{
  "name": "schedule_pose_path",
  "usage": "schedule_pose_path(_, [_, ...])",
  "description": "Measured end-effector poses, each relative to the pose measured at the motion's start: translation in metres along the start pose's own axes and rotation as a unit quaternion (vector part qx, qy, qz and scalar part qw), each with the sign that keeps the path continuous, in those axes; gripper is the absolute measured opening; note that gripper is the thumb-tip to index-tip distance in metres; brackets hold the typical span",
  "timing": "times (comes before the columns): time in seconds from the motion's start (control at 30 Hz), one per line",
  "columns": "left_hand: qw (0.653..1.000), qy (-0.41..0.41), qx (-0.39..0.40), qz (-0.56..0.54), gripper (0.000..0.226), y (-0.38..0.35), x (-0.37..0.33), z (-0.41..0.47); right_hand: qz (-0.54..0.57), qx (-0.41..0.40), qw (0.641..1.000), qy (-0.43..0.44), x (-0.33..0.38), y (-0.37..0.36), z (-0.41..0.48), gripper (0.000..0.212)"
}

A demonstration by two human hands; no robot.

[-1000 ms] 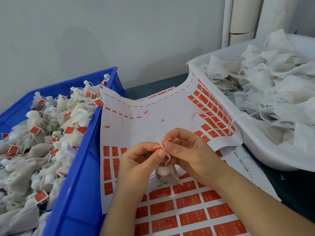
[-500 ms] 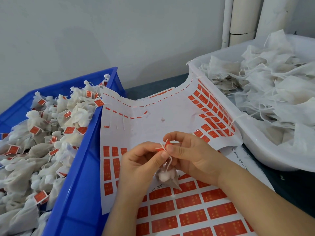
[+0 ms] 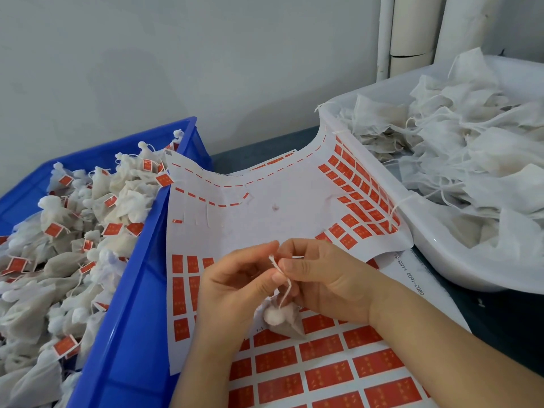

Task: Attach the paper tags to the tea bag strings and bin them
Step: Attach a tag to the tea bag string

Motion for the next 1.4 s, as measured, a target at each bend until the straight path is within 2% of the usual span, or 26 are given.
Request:
schedule_pose_path(0.1, [0.999,0.003,-0.044,0.006,0.021,0.004,0.003,0.003,-0.023,-0.05,0.998,0.027,0.0,0.002,0.001,0.024])
schedule_pose_path(0.27, [0.993,0.038,-0.108,0.038,0.023,0.006,0.01,0.005,-0.098,-0.154,0.972,0.149,0.009,0.01,0.001,0.03])
schedule_pose_path(0.5, [0.994,0.047,-0.094,0.031,0.022,0.004,0.01,0.004,-0.145,-0.192,0.95,0.198,0.014,0.01,-0.003,0.019])
schedule_pose_path(0.63, [0.993,0.046,-0.096,0.053,0.018,0.003,0.012,0.005,-0.21,-0.214,0.93,0.215,0.016,0.009,-0.003,0.006])
schedule_pose_path(0.77, [0.99,0.038,-0.113,0.076,0.016,0.005,0.012,0.005,-0.277,-0.231,0.897,0.254,0.014,0.007,-0.004,0.008])
schedule_pose_path(0.9, [0.992,0.047,-0.096,0.074,0.01,0.004,0.013,0.004,-0.327,-0.23,0.869,0.29,0.015,0.004,-0.006,0.012])
schedule_pose_path(1.17, [0.99,0.047,-0.115,0.065,0.013,0.005,0.013,0.004,-0.286,-0.23,0.888,0.278,0.013,0.006,-0.005,0.007])
schedule_pose_path(1.3, [0.99,0.045,-0.114,0.067,0.01,0.003,0.013,0.004,-0.313,-0.231,0.873,0.293,0.015,0.007,-0.005,0.019])
schedule_pose_path(1.4, [0.989,0.051,-0.121,0.069,0.013,0.003,0.014,0.005,-0.295,-0.243,0.879,0.284,0.012,0.008,-0.003,0.016])
Point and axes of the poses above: each hand's wrist, its own z-axis towards the middle knuckle, its own y-axis out of the back of the hand, x = y × z, the point moved 4 cm from there along z, towards the middle knuckle, and after that the axes turned 11 degrees about -x, right-handed, at the moved point
